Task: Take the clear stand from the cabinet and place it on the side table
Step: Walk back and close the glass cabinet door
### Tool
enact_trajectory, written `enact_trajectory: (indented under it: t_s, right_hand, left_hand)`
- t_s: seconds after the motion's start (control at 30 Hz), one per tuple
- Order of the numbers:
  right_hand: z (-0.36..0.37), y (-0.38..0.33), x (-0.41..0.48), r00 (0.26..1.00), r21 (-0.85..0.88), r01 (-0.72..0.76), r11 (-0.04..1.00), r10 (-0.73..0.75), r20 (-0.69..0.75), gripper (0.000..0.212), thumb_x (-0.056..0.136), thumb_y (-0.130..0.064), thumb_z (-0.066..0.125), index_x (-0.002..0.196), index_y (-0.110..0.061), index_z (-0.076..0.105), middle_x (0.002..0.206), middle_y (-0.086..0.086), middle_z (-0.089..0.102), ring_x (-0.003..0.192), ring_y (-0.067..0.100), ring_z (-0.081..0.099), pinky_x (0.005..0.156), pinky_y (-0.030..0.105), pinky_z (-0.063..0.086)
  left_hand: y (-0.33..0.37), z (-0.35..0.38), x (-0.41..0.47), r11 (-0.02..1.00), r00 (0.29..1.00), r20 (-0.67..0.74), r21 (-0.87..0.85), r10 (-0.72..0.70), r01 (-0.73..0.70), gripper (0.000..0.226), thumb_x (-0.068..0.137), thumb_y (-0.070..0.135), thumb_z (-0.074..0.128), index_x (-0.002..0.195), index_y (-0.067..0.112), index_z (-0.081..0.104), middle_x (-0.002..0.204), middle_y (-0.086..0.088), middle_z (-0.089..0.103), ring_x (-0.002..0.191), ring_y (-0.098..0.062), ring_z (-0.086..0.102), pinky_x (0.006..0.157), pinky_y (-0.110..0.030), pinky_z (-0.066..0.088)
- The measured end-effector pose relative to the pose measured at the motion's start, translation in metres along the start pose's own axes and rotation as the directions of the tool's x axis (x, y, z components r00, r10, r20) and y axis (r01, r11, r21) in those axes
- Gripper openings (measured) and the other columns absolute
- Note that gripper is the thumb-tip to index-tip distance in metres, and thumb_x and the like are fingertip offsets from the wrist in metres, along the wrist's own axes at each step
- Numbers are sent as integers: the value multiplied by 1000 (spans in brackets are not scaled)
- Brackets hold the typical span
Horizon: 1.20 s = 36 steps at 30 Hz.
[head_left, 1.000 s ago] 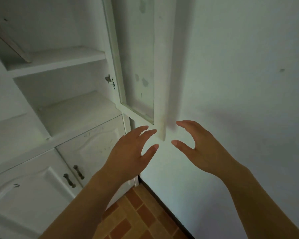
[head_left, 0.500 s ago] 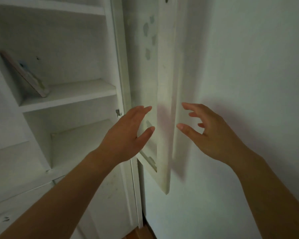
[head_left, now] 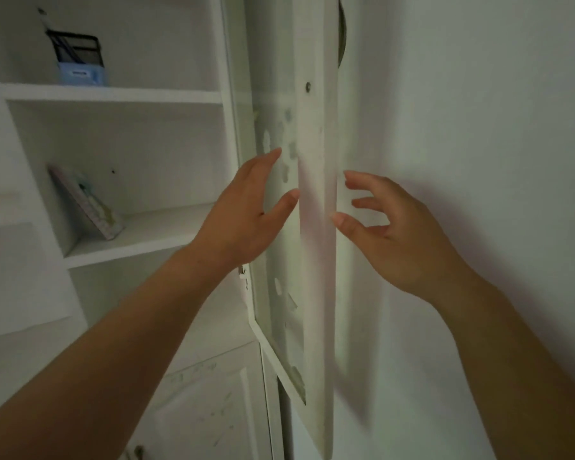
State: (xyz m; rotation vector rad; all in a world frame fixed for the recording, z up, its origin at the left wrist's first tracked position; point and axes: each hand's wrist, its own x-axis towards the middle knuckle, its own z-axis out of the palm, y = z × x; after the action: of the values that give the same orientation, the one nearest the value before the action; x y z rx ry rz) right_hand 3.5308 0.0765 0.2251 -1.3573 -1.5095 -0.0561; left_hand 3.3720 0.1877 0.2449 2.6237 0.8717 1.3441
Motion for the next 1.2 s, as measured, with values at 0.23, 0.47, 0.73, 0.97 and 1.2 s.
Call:
enact_trajectory:
  t_s: [0.23, 0.47, 0.73, 0.97, 1.2]
  right_hand:
    - [-17, -11, 29, 995, 54, 72, 996, -68, -76, 50, 83, -41, 59, 130, -34, 42, 131, -16, 48, 112, 2, 51, 87, 27, 51]
    - [-7, -18, 30, 991, 135, 118, 984, -109, -72, 52, 83, -41, 58, 132, -34, 40, 132, -18, 46, 110, 1, 51, 86, 27, 53]
    - [-4, -18, 31, 989, 142, 136, 981, -125, -85, 57, 84, -41, 55, 136, -38, 32, 130, -21, 45, 104, -5, 51, 77, 12, 50]
    - [8, -14, 28, 989, 121, 143, 982, -137, -56, 58, 86, -38, 53, 139, -34, 29, 134, -17, 45, 107, 1, 53, 84, 20, 53]
    - [18, -13, 29, 986, 70, 159, 985, -154, -70, 62, 86, -38, 53, 140, -35, 24, 137, -18, 41, 112, 1, 49, 84, 12, 45]
  left_hand:
    - [18, -22, 48, 1000, 995, -101, -5, 20, -21, 58, 92, 47, 40, 143, 27, 22, 151, 4, 28, 134, -13, 31, 102, -25, 25]
    - [38, -34, 79, 993, 988, -156, -118, -21, 3, 57, 91, 51, 36, 142, 29, 24, 150, 5, 30, 135, -16, 32, 108, -37, 30]
    - [62, -32, 89, 977, 984, -177, -210, -14, -24, 68, 85, 55, 45, 143, 35, 16, 152, 6, 26, 134, -20, 36, 106, -48, 37]
    - [60, -30, 88, 987, 985, -170, -153, 14, -41, 71, 85, 54, 43, 145, 32, 11, 153, 5, 23, 137, -21, 31, 108, -50, 34]
    - [61, -34, 84, 989, 990, -141, -145, 9, -30, 78, 78, 61, 36, 146, 32, 8, 154, 5, 21, 138, -20, 29, 110, -49, 32]
